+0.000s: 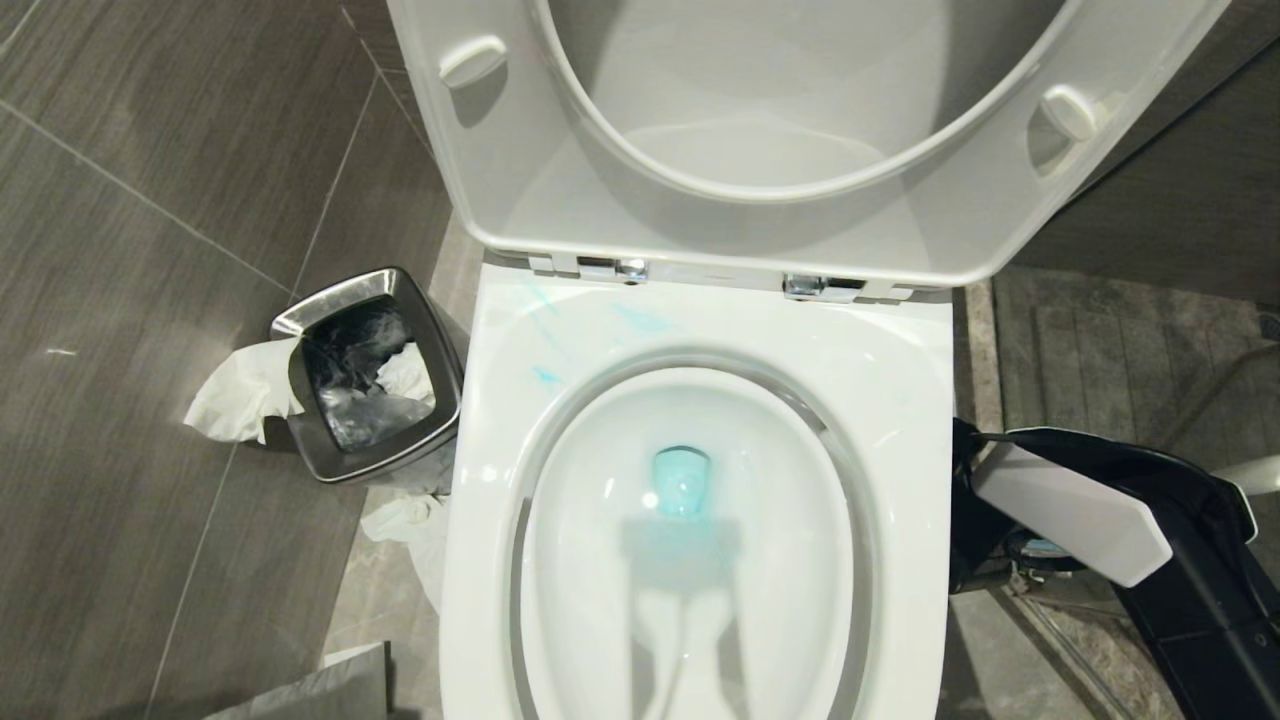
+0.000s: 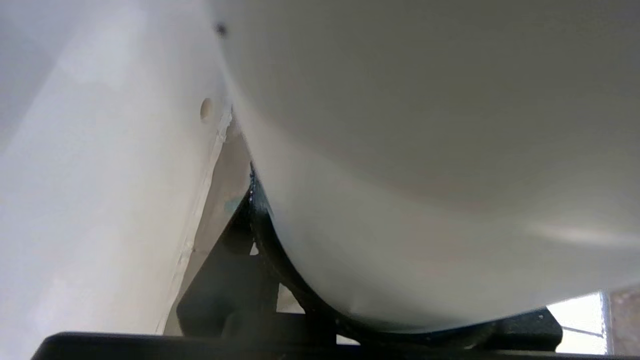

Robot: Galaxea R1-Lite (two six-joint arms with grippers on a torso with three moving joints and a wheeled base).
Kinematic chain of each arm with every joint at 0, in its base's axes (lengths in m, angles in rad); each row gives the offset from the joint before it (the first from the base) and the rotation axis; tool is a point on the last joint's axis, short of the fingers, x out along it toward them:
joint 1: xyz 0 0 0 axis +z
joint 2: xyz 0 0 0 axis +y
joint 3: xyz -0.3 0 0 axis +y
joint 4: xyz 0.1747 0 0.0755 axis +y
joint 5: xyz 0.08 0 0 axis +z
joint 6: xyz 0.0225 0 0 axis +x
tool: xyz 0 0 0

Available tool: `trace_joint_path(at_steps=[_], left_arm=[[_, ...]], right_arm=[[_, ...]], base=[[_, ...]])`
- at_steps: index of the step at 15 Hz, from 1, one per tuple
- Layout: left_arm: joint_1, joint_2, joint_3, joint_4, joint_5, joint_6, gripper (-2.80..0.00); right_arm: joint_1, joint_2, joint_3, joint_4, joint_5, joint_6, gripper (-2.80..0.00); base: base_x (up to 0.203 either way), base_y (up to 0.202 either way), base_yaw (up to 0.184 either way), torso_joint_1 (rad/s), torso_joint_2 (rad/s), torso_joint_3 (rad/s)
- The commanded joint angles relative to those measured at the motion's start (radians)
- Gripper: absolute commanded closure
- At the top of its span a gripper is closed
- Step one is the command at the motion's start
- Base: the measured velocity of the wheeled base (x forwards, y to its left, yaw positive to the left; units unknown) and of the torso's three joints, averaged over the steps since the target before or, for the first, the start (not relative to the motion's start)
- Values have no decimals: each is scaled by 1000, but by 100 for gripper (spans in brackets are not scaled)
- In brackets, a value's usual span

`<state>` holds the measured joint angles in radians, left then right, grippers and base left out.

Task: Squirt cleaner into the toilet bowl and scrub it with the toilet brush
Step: Place the cleaning agent on the floor

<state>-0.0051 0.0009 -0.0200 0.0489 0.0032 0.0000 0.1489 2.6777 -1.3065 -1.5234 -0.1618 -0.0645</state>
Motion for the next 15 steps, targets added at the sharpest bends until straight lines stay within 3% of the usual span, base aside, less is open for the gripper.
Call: trace_joint_path(at_steps=[1, 15], left_arm=[[1, 1, 0, 0, 0, 0, 0], [1, 1, 0, 0, 0, 0, 0]], right_arm=[[0, 10, -7, -7, -1, -3, 0], [1, -4, 23, -7, -5, -8, 0]], base=[[0, 0, 0, 0, 0, 0], [0, 0, 0, 0, 0, 0]])
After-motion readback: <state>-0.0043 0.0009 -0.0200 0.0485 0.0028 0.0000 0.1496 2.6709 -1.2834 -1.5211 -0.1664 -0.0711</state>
